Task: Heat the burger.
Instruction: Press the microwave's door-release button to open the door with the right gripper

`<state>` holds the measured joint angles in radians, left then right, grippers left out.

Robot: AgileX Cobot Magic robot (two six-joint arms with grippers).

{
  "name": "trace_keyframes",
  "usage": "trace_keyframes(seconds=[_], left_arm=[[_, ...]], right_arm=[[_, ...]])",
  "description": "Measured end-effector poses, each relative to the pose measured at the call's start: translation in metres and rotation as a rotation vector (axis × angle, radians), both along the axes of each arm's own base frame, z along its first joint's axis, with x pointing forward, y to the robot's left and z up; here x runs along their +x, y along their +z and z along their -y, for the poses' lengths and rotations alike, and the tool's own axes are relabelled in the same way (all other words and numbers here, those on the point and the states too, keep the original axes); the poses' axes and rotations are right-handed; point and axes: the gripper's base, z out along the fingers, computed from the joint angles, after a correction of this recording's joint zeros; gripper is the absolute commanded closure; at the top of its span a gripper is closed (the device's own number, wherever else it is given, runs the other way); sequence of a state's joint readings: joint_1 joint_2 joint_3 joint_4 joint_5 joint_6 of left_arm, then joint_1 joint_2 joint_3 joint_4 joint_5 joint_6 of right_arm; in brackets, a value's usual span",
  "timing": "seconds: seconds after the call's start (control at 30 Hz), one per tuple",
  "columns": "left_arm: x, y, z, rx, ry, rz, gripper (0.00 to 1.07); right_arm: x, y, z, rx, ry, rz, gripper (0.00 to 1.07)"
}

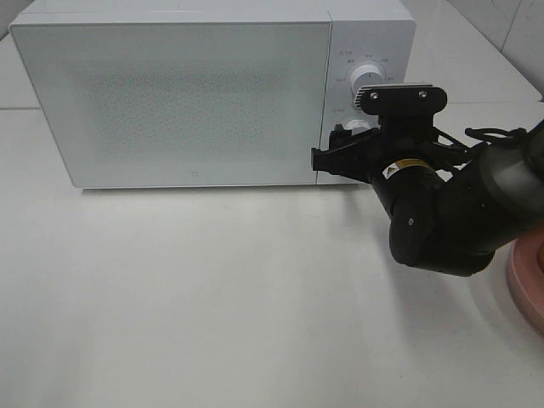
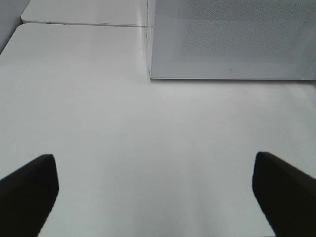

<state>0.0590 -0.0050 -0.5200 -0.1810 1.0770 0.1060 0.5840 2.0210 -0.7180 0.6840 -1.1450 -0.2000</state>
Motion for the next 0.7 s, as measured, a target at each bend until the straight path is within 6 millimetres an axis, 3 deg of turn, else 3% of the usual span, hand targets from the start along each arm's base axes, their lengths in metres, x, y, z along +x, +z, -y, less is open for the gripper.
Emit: trace_keyframes(seconds=[0.57, 0.7], left_arm=[[0.0000, 0.0000, 0.0000, 0.000, 0.000, 0.000, 0.07], [0.0000, 0.0000, 0.0000, 0.000, 0.000, 0.000, 0.07]], right_arm=[[0.0008, -0.0027, 0.0001, 0.007, 0.014, -0.033, 0.32], [-0.0002, -0.0061, -0.0007, 0.100, -0.003, -0.072, 0.37]])
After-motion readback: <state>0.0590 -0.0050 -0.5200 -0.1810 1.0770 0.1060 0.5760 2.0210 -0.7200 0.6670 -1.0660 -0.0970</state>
